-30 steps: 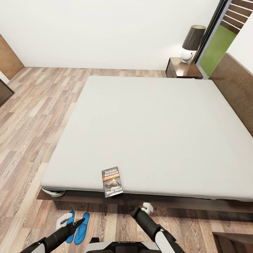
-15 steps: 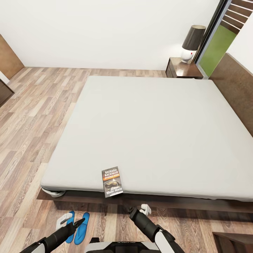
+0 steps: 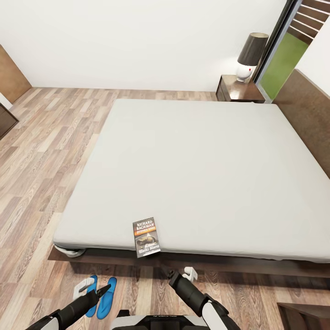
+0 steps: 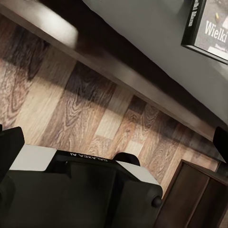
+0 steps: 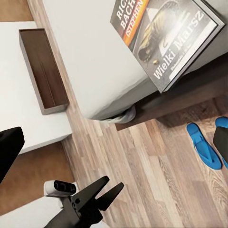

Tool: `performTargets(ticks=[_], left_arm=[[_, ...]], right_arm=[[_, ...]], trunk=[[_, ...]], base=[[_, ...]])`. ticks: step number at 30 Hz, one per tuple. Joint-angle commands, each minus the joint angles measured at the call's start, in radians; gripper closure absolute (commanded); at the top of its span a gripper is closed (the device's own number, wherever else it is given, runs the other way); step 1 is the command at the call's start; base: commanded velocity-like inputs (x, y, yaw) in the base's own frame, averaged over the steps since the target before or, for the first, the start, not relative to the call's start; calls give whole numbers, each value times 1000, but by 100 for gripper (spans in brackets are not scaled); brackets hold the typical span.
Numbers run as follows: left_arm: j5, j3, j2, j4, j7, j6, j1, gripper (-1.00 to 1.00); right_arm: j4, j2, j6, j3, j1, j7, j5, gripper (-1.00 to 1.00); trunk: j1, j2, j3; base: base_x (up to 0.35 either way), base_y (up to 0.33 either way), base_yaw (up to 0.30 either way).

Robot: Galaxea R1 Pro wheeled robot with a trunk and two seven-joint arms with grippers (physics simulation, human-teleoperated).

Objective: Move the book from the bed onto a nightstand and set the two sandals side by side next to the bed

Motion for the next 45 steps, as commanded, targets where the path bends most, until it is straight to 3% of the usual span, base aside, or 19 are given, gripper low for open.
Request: performTargets(ticks=[1, 11, 36, 45], left_arm=[[10, -9, 0, 0, -3, 1, 0, -100], [10, -8, 0, 1, -3, 1, 0, -100], [10, -9, 0, 0, -3, 1, 0, -100], [10, -9, 0, 1, -2, 1, 0, -100]], right_arm=[[-1, 0, 8, 0, 0, 1, -11, -100], [-1, 0, 7, 2, -1, 1, -10, -100], [-1, 0, 7, 2, 0, 1, -10, -100], [0, 0, 7, 0, 0, 0, -11, -100]], trunk=[[0, -1, -1], [0, -1, -1], [0, -1, -3], [0, -1, -3]], base=[[0, 0, 0], [0, 0, 7], [0, 0, 176], [0, 0, 31]])
